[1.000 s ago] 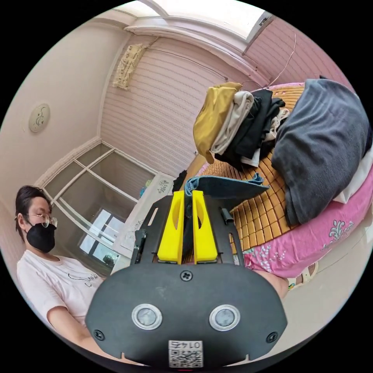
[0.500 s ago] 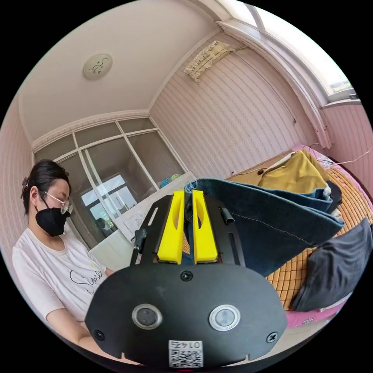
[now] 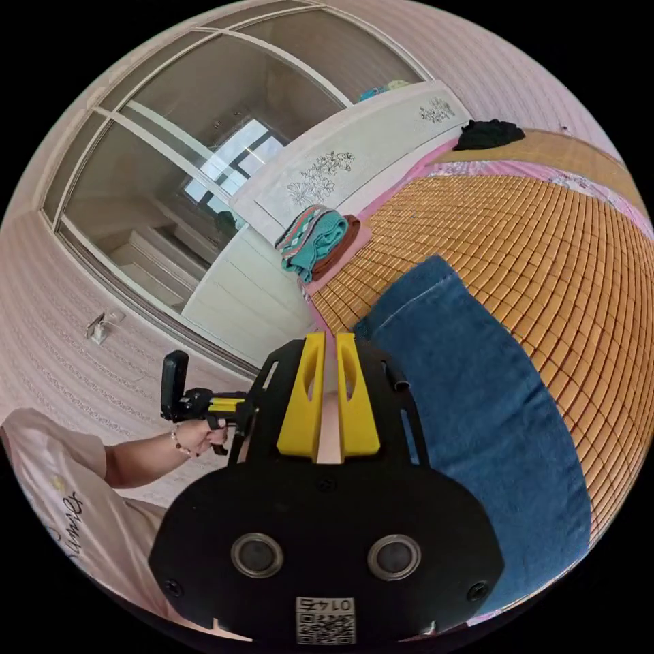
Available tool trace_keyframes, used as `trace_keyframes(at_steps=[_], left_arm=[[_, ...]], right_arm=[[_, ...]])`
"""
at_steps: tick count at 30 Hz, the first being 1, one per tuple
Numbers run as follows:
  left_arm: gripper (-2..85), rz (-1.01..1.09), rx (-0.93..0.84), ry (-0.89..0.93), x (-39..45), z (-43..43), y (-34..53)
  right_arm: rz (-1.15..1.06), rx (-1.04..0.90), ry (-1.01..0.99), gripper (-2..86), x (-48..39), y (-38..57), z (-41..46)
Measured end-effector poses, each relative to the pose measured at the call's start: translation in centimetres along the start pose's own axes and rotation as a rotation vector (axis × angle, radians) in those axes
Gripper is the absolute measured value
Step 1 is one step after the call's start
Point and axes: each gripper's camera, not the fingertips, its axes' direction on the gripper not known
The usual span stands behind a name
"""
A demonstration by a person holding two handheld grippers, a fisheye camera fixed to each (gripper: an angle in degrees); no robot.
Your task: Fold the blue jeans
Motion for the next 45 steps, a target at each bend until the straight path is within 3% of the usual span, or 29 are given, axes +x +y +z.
trace_keyframes(at_steps=[5,9,13,17,20,29,31,35,39,41,45], left_arm=[[0.3,-0.055,-0.027,0.015,-4.1,0.9,-1.0],[6.3,-0.081,0.066,0.08,-6.3,1.1,-5.5],[11.3,-0.189,0.126,0.115,-9.4,2.0,-9.6],[12.3,-0.289,0.014,0.139,-12.3,5.5,-12.6],[8.3,-0.319,-0.002,0.248,-13.6,6.6,-13.0],[4.0,0.012,0.153,0.111,-9.2,0.5,-14.6],[4.2,-0.012,0.154,0.017,-9.2,1.4,-14.7],[5.0,-0.187,-0.033,-0.013,-11.8,7.5,-14.7],[5.4,-0.169,-0.046,-0.029,-11.1,8.8,-14.5],[5.4,-0.153,-0.051,-0.041,-10.5,9.1,-14.3],[5.2,-0.097,-0.061,-0.039,-8.2,10.2,-13.1]], right_arm=[[0.025,-0.114,0.147,3.3,3.3,5.7,0.1],[0.092,-0.156,0.305,4.7,5.3,9.2,-2.2],[0.266,-0.104,0.466,8.6,7.1,12.7,-4.3],[0.488,-0.103,0.61,15.1,10.1,15.2,-4.1],[0.586,-0.157,0.506,16.0,13.2,15.6,-2.1],[0.607,-0.186,0.433,15.5,16.7,12.4,2.6],[0.619,-0.179,0.431,15.1,17.3,12.0,3.2],[0.663,-0.16,0.349,13.1,19.2,11.3,5.3],[0.666,-0.204,0.33,8.7,20.5,10.1,8.3],[0.634,-0.165,0.34,3.4,20.3,8.9,8.5],[0.551,-0.07,0.337,0.9,19.7,6.5,6.1]])
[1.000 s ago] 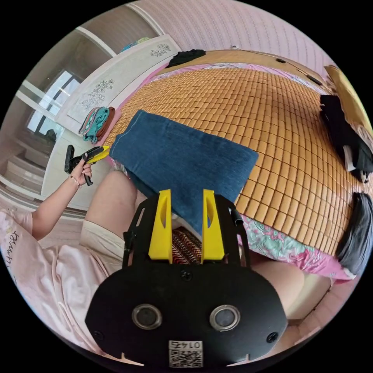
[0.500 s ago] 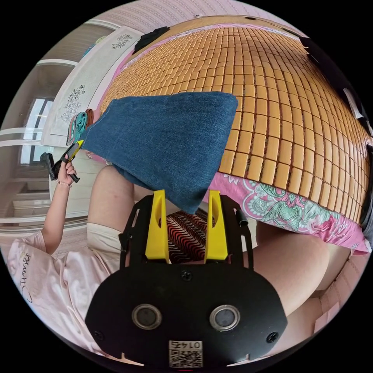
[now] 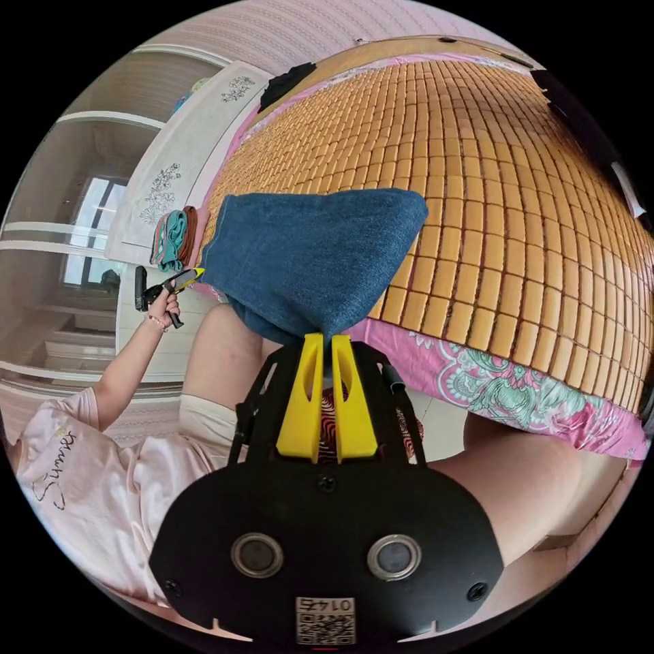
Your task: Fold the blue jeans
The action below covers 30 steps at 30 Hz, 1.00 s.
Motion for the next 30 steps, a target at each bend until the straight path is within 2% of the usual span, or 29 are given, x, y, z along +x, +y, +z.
trace_keyframes(at_steps=[4,6,8,10,11,13,15,18,22,25,27,28,30], left_arm=[[5.1,0.209,-0.089,0.045,5.2,2.7,2.7],[5.1,0.331,-0.157,0.045,8.8,5.1,4.9],[4.5,0.361,-0.175,0.007,10.2,6.1,6.0],[2.4,0.329,-0.143,-0.086,10.4,6.2,6.8],[1.1,0.307,-0.102,-0.156,10.3,5.7,7.5],[0.1,0.37,-0.057,-0.149,11.4,4.8,8.7],[-0.7,0.523,-0.012,-0.071,15.4,4.6,10.8],[-0.9,0.734,-0.041,0.002,23.0,7.9,14.1],[-1.0,0.859,-0.07,0.141,31.7,13.9,17.6],[-1.0,0.949,-0.087,0.056,36.6,18.9,19.7],[-1.0,1.068,-0.152,-0.077,38.5,23.2,21.5],[-1.0,1.091,-0.167,-0.096,38.7,24.1,22.0],[-1.0,1.14,-0.098,-0.099,38.9,25.0,23.8]], right_arm=[[0.009,0.11,0.138,0.6,1.1,-2.0,-4.6],[0.065,0.068,0.222,0.8,2.8,-2.7,-4.5],[0.152,-0.028,0.374,0.6,4.6,-3.1,-3.1],[0.148,-0.076,0.435,0.3,4.3,-3.3,-2.0],[0.111,-0.079,0.453,0.1,3.3,-3.4,-1.4],[0.042,-0.06,0.523,0.0,1.0,-4.1,-0.6],[-0.058,-0.034,0.533,-0.1,-1.8,-5.6,0.7],[-0.25,-0.086,0.428,-0.3,-6.8,-10.2,5.0],[-0.452,-0.198,0.527,-0.4,-13.1,-17.1,12.3],[-0.497,-0.245,0.63,-0.4,-15.0,-21.2,15.8],[-0.478,-0.363,0.628,-0.4,-14.3,-22.9,18.4],[-0.483,-0.363,0.62,-0.4,-14.3,-23.4,19.0],[-0.497,-0.414,0.626,-0.5,-14.4,-24.1,19.3]])
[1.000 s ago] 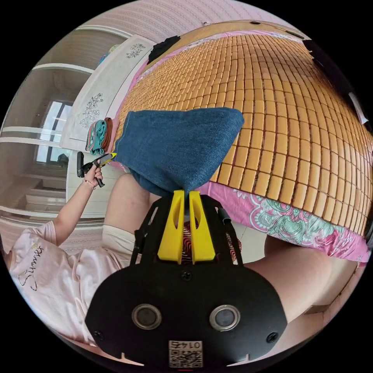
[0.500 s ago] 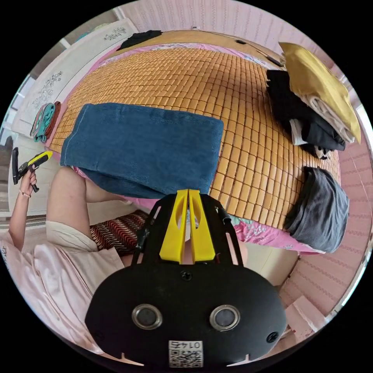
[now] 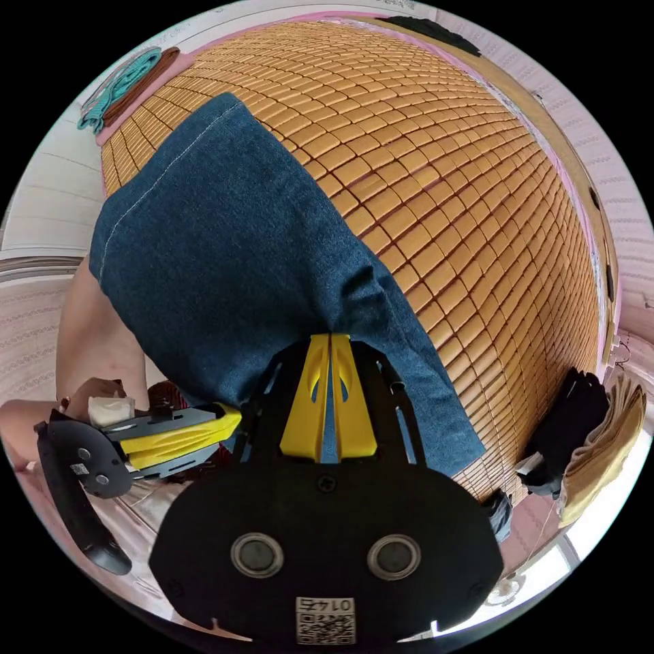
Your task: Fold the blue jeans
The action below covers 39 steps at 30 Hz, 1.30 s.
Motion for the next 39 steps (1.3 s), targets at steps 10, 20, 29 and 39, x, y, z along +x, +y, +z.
trace_keyframes(at_steps=[10,20,29,39], left_arm=[[-1.0,-0.034,0.008,0.055,3.1,4.2,-0.1],[-1.0,-0.04,-0.005,0.079,5.8,8.0,-0.8],[0.7,-0.058,0.159,0.17,9.2,6.8,0.3],[13.9,0.245,0.179,0.173,18.8,9.8,-9.0]], right_arm=[[-0.027,-0.087,0.009,-0.5,3.4,-3.9,-1.0],[0.025,-0.071,-0.135,-0.3,8.8,0.6,-2.3],[0.647,0.545,-0.253,2.4,17.8,32.1,-6.2],[0.811,0.416,-0.632,11.5,23.7,49.2,1.3]])
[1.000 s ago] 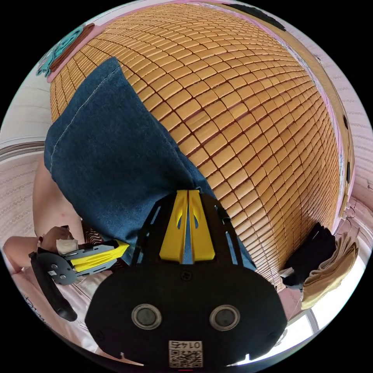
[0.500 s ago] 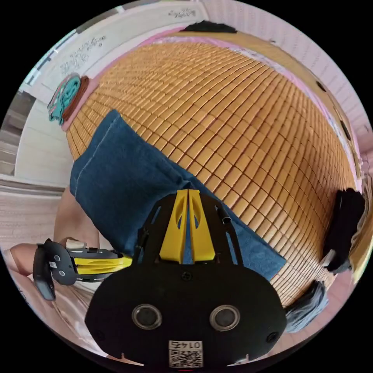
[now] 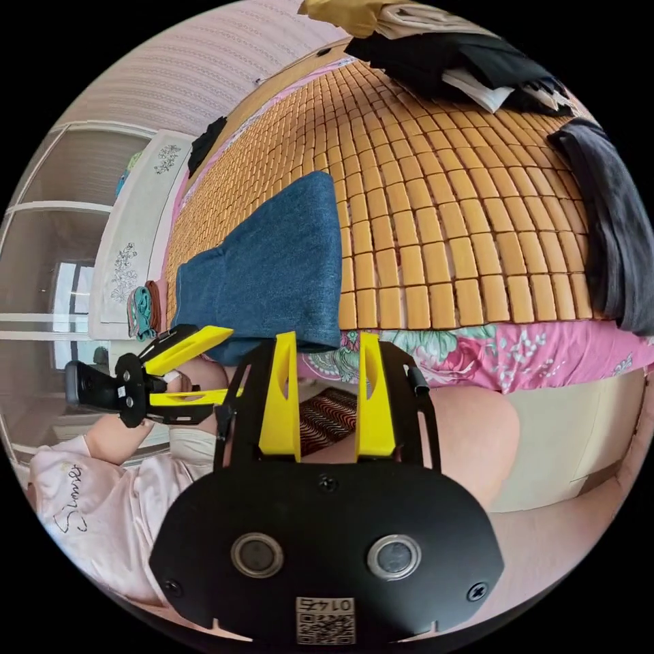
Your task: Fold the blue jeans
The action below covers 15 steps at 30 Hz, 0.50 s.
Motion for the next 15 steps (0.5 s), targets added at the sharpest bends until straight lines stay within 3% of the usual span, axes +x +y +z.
trace_keyframes(at_steps=[6,12,15], left_arm=[[14.9,0.016,-0.107,-0.001,0.7,3.6,-3.6],[2.8,-0.094,-0.076,-0.06,0.9,2.5,-2.9],[1.3,-0.102,-0.059,-0.032,1.6,1.5,-1.8]], right_arm=[[-0.087,0.049,-0.186,2.7,2.2,1.6,-5.1],[-0.179,0.282,-0.377,1.1,4.0,5.7,-12.9],[-0.07,0.418,-0.287,4.2,7.8,7.2,-15.8]])
